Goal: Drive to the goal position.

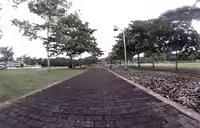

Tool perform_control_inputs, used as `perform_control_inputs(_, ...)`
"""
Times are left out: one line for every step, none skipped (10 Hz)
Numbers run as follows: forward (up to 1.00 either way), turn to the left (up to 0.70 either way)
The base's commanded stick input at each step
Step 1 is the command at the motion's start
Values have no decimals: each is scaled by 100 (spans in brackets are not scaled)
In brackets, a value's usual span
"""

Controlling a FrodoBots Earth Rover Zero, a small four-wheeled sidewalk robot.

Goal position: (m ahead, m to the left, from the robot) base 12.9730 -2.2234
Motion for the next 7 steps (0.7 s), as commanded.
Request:
perform_control_inputs(70, 0)
perform_control_inputs(70, 0)
perform_control_inputs(70, 0)
perform_control_inputs(70, 0)
perform_control_inputs(70, 0)
perform_control_inputs(70, 0)
perform_control_inputs(70, 0)
